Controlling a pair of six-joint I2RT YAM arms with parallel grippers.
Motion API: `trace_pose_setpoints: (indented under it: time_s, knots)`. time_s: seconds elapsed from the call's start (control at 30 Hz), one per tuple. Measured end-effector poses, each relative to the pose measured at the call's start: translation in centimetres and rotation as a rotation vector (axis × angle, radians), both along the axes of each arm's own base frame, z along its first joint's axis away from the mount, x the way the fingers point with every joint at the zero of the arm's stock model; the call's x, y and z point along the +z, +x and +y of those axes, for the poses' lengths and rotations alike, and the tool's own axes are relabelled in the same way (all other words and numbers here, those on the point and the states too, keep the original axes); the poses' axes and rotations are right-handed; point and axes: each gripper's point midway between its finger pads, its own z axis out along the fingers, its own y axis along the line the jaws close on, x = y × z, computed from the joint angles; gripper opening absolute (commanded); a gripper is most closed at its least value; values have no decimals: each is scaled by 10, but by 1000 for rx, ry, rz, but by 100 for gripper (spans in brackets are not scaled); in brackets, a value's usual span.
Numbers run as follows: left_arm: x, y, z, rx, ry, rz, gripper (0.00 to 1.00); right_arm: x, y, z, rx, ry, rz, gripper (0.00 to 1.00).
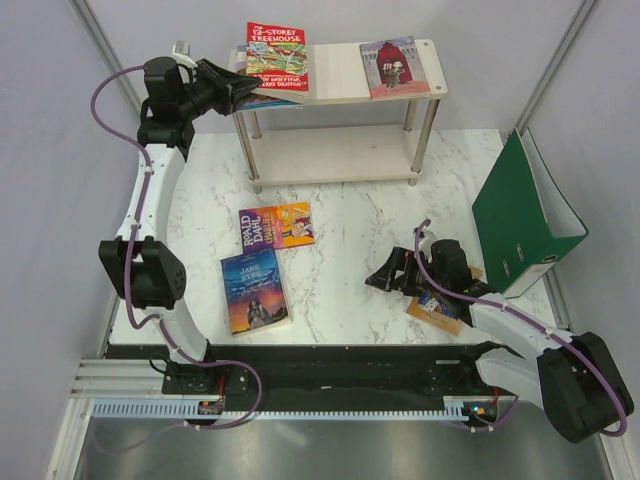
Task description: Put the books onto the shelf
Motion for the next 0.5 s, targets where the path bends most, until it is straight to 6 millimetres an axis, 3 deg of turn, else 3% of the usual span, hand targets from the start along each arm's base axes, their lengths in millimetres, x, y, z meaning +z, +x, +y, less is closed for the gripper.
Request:
trace_pose_setpoints:
  time_s: [0.2, 0.37, 0.5]
  knots:
    - [-6, 4, 5, -1, -61, 13, 2, -1, -1, 0, 0, -1, 2, 98]
    - [1, 4, 14, -11, -87, -4, 3, -2, 0, 0, 2, 0, 3, 98]
    - [0, 5, 24, -12, -106, 7, 24, -2, 0, 0, 3, 0, 3, 98]
